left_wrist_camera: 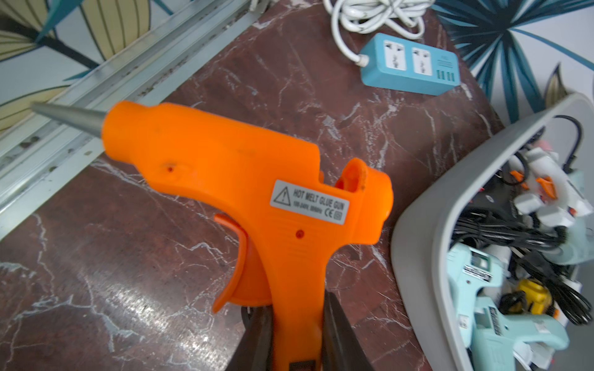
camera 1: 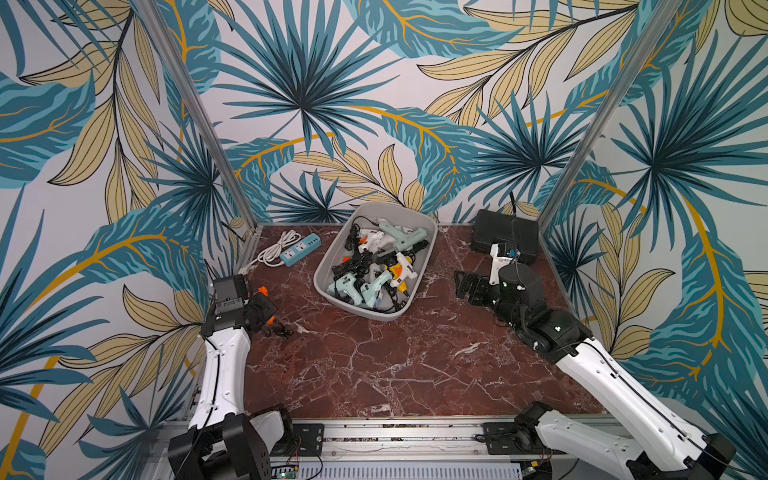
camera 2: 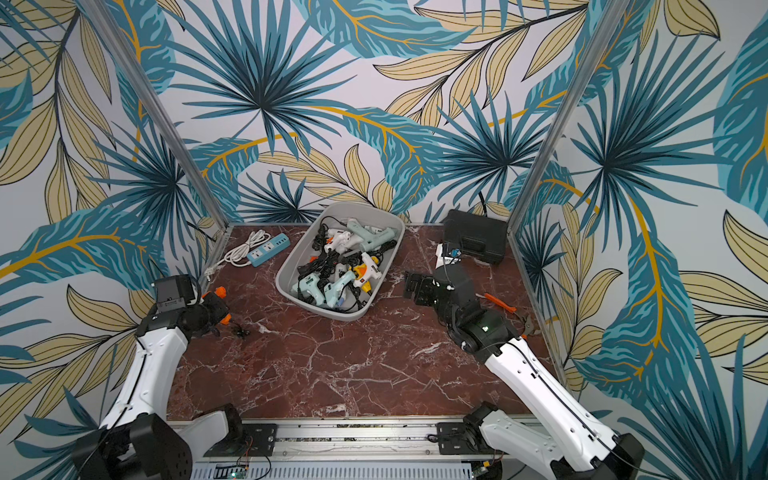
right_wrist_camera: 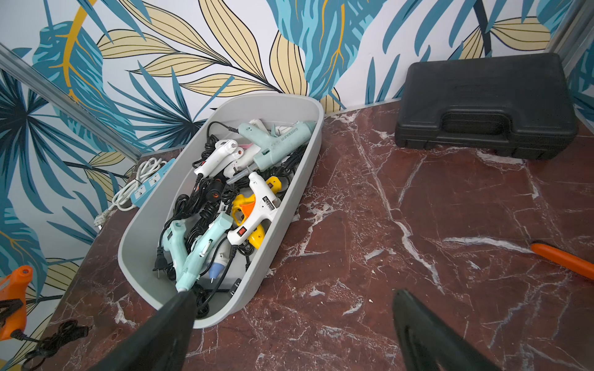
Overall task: Put the hot melt glue gun into the storage box
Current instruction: Pick up the hot melt adhesive gun from the center of the board, then place the hot melt adhesive gun in the storage box.
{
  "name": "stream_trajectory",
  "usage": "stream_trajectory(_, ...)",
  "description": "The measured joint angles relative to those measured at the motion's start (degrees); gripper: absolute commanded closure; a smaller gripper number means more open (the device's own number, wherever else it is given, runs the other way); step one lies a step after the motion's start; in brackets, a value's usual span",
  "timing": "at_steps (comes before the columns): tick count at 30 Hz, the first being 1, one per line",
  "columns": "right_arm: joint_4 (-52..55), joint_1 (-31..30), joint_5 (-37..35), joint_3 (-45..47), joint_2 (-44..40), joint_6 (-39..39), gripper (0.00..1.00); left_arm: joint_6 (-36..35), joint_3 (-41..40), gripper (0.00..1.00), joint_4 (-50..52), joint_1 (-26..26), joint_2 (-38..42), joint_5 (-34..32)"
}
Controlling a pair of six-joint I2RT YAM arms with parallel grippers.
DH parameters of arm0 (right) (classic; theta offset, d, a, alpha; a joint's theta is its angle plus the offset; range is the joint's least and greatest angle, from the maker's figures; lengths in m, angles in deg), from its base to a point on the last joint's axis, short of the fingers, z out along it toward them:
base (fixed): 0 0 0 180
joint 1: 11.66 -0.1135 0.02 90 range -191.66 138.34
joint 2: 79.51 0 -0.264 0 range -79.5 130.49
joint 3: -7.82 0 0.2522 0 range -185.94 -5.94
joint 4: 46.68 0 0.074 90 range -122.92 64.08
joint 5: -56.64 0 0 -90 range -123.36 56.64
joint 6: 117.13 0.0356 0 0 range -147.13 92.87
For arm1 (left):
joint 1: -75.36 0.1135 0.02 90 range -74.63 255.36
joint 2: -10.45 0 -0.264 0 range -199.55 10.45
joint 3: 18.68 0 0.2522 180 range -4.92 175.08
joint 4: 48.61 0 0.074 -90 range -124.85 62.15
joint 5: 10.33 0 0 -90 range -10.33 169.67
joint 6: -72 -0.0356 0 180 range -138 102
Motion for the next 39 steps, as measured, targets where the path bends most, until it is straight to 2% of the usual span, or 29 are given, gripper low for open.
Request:
stream_trajectory(6,-0.22,0.00,-0.72,1.07,-0.39,0.20,0.00,-1.97,10.25,1.00,4.26,-5.75,-1.14,0.57)
stream_trajectory(12,-0.46,0.00,-1.25,1.31,-0.50,0.20,0.01,-3.98,25.16,1.00,7.23,-12.87,-7.19,0.74)
stream_trajectory(19,-0.68,0.00,-1.81,2.10,-1.40,0.61,0.01,-7.56,41.64,1.00,6.97,-22.67,-19.04,-0.68)
stream_trajectory(26,-0.83,0.00,-2.47,2.64,-2.23,1.05,0.01,-13.03,56.00,1.00,7.61,-30.64,-36.20,-2.03)
stream_trajectory(32,-0.81,0.00,-2.71,2.73,-2.23,1.27,0.01,-18.93,65.99,1.00,10.38,-35.82,-49.75,-4.79)
stream_trajectory(39,-0.81,0.00,-3.04,2.73,-2.23,1.40,0.00,-25.79,73.31,1.00,15.19,-40.65,-60.48,-6.82)
